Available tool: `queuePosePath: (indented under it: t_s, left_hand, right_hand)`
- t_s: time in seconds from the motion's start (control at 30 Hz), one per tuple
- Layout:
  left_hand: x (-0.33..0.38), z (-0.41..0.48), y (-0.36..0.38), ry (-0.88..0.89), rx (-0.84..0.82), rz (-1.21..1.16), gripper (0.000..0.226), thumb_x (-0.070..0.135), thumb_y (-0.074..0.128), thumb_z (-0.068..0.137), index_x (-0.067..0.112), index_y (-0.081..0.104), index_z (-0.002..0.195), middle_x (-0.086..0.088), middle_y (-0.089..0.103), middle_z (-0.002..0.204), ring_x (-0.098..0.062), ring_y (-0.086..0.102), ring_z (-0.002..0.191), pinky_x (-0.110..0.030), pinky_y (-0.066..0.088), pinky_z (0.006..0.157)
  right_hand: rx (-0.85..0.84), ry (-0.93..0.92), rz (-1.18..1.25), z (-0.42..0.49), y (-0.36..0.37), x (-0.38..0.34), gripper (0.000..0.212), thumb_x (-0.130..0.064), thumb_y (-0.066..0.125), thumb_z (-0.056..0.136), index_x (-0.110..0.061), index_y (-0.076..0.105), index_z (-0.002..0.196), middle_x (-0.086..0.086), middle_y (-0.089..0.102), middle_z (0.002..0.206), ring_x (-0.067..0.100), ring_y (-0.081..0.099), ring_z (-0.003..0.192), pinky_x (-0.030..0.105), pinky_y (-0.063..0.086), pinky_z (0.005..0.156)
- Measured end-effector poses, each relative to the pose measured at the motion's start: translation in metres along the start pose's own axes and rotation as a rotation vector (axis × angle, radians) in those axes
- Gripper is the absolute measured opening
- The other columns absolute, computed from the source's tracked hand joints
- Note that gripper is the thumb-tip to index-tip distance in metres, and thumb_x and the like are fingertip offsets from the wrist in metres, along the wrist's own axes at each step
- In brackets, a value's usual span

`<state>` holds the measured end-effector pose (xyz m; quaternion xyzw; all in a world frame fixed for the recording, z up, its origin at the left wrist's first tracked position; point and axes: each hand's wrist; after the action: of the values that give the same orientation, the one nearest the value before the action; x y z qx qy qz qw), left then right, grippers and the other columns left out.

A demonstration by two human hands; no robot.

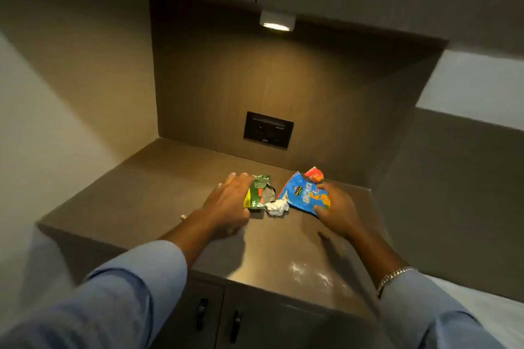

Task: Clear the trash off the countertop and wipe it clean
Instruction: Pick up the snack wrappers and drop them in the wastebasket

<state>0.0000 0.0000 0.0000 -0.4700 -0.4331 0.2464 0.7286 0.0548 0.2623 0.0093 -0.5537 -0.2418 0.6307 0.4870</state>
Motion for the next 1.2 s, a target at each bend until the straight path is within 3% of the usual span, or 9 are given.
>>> queuePosePath:
  t_s: [0.07, 0.17, 0.33, 0.6, 0.7, 0.8, 0.93, 1.1, 1.2]
  left_hand:
    - [-0.003, 0.024, 0.021, -0.008, -0.017, 0.093, 0.068, 0.019, 0.059, 0.072, 0.018, 0.039, 0.137, -0.010, 0.046, 0.147, -0.029, 0.037, 0.137, -0.045, 0.037, 0.111]
    - [-0.007, 0.050, 0.044, -0.027, -0.032, 0.211, 0.047, 0.019, 0.059, 0.074, 0.017, 0.055, 0.120, -0.010, 0.062, 0.125, -0.029, 0.050, 0.120, -0.044, 0.039, 0.101]
    - [-0.015, 0.073, 0.052, -0.153, 0.101, 0.170, 0.026, 0.023, 0.061, 0.084, 0.019, 0.067, 0.109, -0.011, 0.070, 0.112, -0.034, 0.059, 0.106, -0.041, 0.050, 0.083]
    - [0.053, 0.039, -0.017, -0.035, 0.630, -0.535, 0.032, -0.011, 0.051, 0.080, 0.011, 0.069, 0.094, -0.006, 0.074, 0.083, -0.019, 0.071, 0.079, -0.026, 0.055, 0.069]
    - [0.093, -0.012, -0.035, 0.136, 0.502, -0.780, 0.030, -0.017, 0.049, 0.077, 0.007, 0.064, 0.083, 0.015, 0.071, 0.077, 0.008, 0.068, 0.077, -0.010, 0.050, 0.067]
    - [0.119, -0.077, -0.034, 0.233, 0.310, -0.875, 0.026, -0.013, 0.049, 0.084, 0.010, 0.060, 0.084, 0.030, 0.070, 0.074, 0.013, 0.066, 0.078, -0.003, 0.047, 0.064]
    - [0.135, -0.173, -0.003, 0.210, 0.103, -1.020, 0.035, -0.007, 0.047, 0.084, 0.026, 0.058, 0.078, 0.002, 0.071, 0.084, -0.003, 0.065, 0.083, -0.019, 0.049, 0.069]
    - [0.142, -0.276, 0.078, 0.013, -0.060, -1.244, 0.040, -0.009, 0.047, 0.085, 0.028, 0.057, 0.077, -0.009, 0.076, 0.093, -0.007, 0.068, 0.095, -0.023, 0.052, 0.081]
    - [0.138, -0.310, 0.144, -0.220, -0.137, -1.245, 0.026, -0.007, 0.047, 0.080, 0.018, 0.051, 0.074, -0.006, 0.067, 0.070, 0.012, 0.060, 0.066, -0.007, 0.046, 0.064]
  right_hand:
    - [-0.205, 0.105, -0.041, 0.025, 0.019, 0.013, 0.078, -0.018, 0.072, 0.074, -0.020, 0.035, 0.143, 0.011, 0.033, 0.153, 0.031, 0.045, 0.132, 0.038, 0.041, 0.108]
    - [-0.288, 0.167, -0.240, 0.047, 0.041, 0.027, 0.052, -0.025, 0.064, 0.077, -0.024, 0.052, 0.128, 0.014, 0.054, 0.136, 0.033, 0.057, 0.119, 0.039, 0.051, 0.097]
    - [-0.120, 0.052, -0.431, 0.063, 0.049, 0.041, 0.030, -0.010, 0.051, 0.082, -0.019, 0.065, 0.106, 0.015, 0.070, 0.111, 0.036, 0.064, 0.104, 0.039, 0.054, 0.082]
    - [0.444, -0.007, 0.122, 0.021, -0.017, -0.018, 0.016, -0.010, 0.059, 0.085, -0.018, 0.067, 0.097, 0.017, 0.074, 0.083, 0.035, 0.066, 0.076, 0.027, 0.037, 0.058]
    - [0.552, -0.065, 0.407, -0.038, -0.043, -0.047, 0.015, -0.004, 0.063, 0.084, -0.015, 0.070, 0.093, 0.006, 0.073, 0.078, 0.009, 0.063, 0.069, 0.027, 0.044, 0.065]
    - [0.500, -0.102, 0.723, -0.118, -0.060, -0.066, 0.032, 0.007, 0.064, 0.083, -0.023, 0.068, 0.094, -0.012, 0.068, 0.082, -0.003, 0.061, 0.076, 0.025, 0.052, 0.073]
    - [0.426, -0.100, 0.843, -0.230, -0.064, -0.069, 0.045, 0.008, 0.071, 0.079, -0.034, 0.065, 0.096, -0.024, 0.071, 0.090, -0.004, 0.065, 0.085, 0.010, 0.053, 0.076]
    - [0.242, 0.149, 0.897, -0.345, -0.016, -0.022, 0.027, 0.020, 0.064, 0.079, -0.003, 0.066, 0.093, -0.004, 0.071, 0.086, 0.004, 0.066, 0.082, 0.017, 0.054, 0.077]
    - [0.128, 0.376, 0.858, -0.391, 0.036, 0.023, 0.026, 0.025, 0.059, 0.078, 0.003, 0.066, 0.089, 0.008, 0.070, 0.085, 0.003, 0.066, 0.079, 0.015, 0.052, 0.074]
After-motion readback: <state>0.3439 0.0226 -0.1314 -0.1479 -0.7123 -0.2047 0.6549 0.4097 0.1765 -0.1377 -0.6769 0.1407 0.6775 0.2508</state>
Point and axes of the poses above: each hand's wrist, its own z-axis towards the middle knuckle, its own y-axis out of the palm, x = y × z
